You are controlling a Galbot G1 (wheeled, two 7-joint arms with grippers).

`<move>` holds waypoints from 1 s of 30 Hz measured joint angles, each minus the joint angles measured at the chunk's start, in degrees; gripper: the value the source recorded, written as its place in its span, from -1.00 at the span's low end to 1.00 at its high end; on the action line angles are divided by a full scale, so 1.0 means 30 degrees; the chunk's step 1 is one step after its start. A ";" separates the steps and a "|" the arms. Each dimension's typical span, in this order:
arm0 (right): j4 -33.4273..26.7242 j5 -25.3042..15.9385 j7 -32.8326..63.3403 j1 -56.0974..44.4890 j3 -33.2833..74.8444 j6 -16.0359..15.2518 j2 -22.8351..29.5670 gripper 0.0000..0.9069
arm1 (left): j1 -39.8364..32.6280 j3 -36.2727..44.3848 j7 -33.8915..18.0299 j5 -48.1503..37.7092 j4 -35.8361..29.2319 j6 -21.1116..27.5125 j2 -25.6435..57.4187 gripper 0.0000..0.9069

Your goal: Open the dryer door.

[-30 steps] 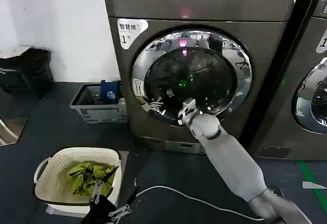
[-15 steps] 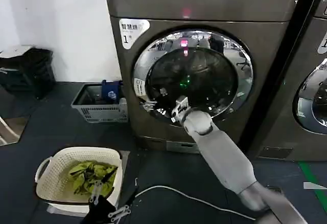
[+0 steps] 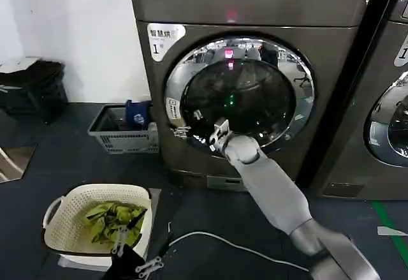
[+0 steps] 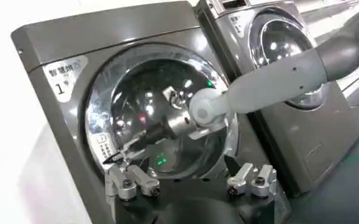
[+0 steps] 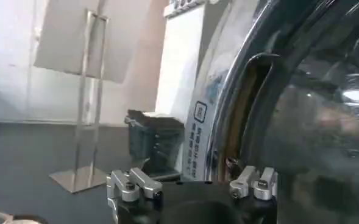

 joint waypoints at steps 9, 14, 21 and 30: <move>-0.0520 0.1296 -0.2850 0.0286 -0.0320 0.1096 -0.0531 1.00 | -0.0043 0.0066 -0.0003 -0.0012 0.0001 -0.0001 -0.0037 1.00; -0.0135 0.1861 -0.4509 0.0164 -0.0603 0.1772 -0.1013 1.00 | -0.0119 0.0067 -0.0005 -0.0033 0.0069 0.0003 -0.0023 1.00; 0.0444 0.3492 -0.7549 0.0062 -0.0974 0.3398 -0.1934 1.00 | -0.0380 -0.0043 -0.0106 -0.0214 0.0278 0.0116 0.0049 1.00; 0.1106 0.5286 -1.2503 -0.0722 -0.0303 0.3527 -0.2935 1.00 | -0.0661 -0.0666 -0.0658 -0.0931 0.0441 0.0619 0.0185 1.00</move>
